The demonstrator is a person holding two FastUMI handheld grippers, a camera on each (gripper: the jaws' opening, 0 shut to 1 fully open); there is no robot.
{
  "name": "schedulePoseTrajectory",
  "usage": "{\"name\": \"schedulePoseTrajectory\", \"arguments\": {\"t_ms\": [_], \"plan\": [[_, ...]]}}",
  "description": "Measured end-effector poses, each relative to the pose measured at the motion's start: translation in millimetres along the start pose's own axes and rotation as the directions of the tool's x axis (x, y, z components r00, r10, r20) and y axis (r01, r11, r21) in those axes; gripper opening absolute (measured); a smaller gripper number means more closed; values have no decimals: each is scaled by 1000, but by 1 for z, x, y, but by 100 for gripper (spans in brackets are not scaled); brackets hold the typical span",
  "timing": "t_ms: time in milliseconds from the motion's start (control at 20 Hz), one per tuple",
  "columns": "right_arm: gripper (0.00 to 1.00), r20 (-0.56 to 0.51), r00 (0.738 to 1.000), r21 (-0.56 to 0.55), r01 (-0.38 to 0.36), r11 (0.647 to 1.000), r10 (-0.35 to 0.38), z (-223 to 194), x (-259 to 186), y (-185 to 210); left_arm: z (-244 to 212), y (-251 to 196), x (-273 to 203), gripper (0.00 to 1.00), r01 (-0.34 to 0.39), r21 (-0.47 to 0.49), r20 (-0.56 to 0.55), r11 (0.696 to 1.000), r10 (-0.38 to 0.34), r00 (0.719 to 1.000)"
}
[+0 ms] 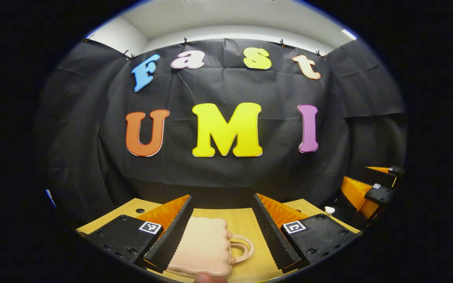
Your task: First open the suitcase, pack the skin care products into it, and then close the suitcase.
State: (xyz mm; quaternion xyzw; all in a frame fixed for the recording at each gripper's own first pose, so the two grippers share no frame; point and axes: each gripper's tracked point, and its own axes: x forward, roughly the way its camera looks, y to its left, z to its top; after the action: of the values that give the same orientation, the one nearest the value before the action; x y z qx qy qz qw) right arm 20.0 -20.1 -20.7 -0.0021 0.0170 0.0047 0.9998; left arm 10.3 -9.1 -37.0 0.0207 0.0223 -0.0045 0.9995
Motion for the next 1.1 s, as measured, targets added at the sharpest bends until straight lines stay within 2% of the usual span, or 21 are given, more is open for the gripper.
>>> {"name": "schedulePoseTrajectory", "arguments": {"t_ms": [100,250,350,500,550,650,850,950,1050,1100], "plan": [[80,-11,1000,-19,4,1000,-4,-7,1,-10,-25,-8,3,96,24,57,-53,998,-21,998],[80,-43,998,-70,49,996,-52,-23,5,-40,-70,-33,12,96,110,156,-160,982,-84,983],[80,-42,996,-73,76,994,-80,-22,3,-60,-105,-46,16,99,182,273,-251,945,-113,961],[80,-53,990,-101,122,987,-127,-30,0,-89,-160,-60,23,97,292,433,-376,853,-124,918],[80,-63,988,-99,137,986,-144,-32,-2,-99,-177,-62,25,97,315,480,-410,819,-108,906],[80,-86,981,-84,164,983,-171,-38,-5,-115,-203,-62,30,96,340,538,-460,771,-69,885],[80,-100,973,-90,197,976,-206,-44,-11,-135,-229,-53,44,93,343,625,-511,701,35,859],[80,-106,971,-87,207,974,-216,-46,-14,-142,-236,-49,50,86,360,655,-529,664,63,846],[80,-112,968,-79,217,973,-225,-49,-17,-147,-247,-43,56,74,381,661,-559,647,86,824],[80,-117,966,-74,221,972,-229,-51,-19,-150,-253,-39,56,63,390,659,-580,643,106,808]]}}
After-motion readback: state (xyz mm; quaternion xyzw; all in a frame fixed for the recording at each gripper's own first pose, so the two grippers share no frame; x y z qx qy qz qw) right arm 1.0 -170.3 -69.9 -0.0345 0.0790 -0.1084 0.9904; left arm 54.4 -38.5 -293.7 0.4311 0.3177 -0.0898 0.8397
